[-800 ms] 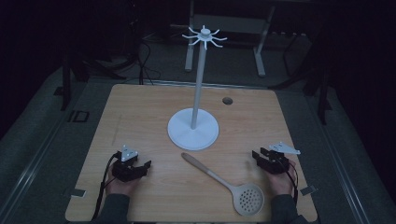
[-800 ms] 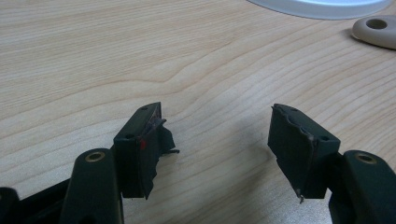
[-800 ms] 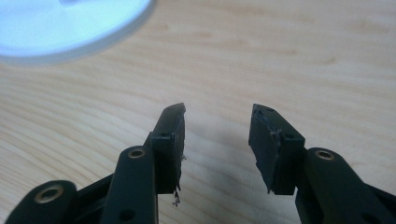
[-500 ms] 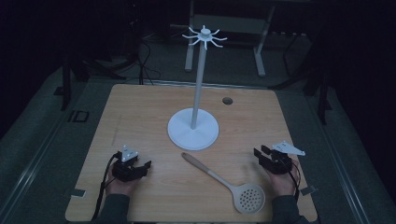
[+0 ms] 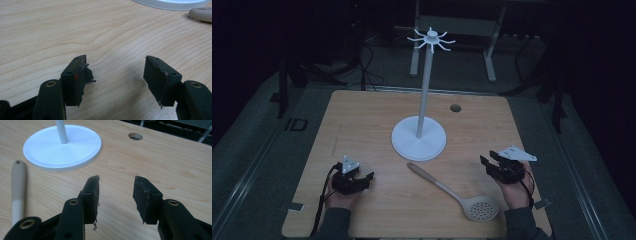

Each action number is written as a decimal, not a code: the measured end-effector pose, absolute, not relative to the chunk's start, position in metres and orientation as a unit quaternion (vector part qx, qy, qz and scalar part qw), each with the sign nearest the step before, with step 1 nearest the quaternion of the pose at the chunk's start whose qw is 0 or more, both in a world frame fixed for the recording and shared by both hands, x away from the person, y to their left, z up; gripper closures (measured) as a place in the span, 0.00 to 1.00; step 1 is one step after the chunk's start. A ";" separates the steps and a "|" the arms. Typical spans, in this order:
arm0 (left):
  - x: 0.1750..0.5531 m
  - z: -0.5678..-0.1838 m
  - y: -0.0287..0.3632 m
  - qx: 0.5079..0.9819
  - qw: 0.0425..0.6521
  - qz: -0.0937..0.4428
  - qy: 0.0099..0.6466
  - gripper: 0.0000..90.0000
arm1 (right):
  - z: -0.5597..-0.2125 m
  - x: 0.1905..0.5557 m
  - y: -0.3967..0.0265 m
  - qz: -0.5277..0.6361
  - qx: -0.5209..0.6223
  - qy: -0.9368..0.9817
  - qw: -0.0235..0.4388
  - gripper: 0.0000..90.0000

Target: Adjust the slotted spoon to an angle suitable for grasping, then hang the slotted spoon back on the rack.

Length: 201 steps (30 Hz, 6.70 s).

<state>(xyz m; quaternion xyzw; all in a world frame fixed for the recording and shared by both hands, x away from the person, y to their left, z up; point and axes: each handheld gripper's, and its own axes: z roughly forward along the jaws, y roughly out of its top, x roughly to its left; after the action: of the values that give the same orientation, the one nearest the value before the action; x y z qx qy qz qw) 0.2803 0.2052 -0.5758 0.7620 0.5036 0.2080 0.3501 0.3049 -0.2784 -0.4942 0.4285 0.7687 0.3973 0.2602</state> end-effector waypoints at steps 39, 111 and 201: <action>0.280 -0.576 0.205 0.761 0.352 0.207 0.504 0.40 | -0.468 0.321 -0.189 0.315 0.326 0.860 0.232 0.54; 0.280 -0.575 0.206 0.761 0.354 0.206 0.503 0.40 | -0.527 0.329 -0.121 0.192 0.248 0.947 0.065 0.66; 0.282 -0.575 0.205 0.761 0.353 0.208 0.503 0.40 | -0.487 0.335 -0.147 0.329 0.304 0.884 0.131 0.83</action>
<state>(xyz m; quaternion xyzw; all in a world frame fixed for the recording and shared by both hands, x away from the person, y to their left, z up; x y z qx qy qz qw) 0.2816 0.2052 -0.5755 0.7607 0.5031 0.2082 0.3534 0.3349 -0.1466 -0.4867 0.3039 0.8845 0.3287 0.1315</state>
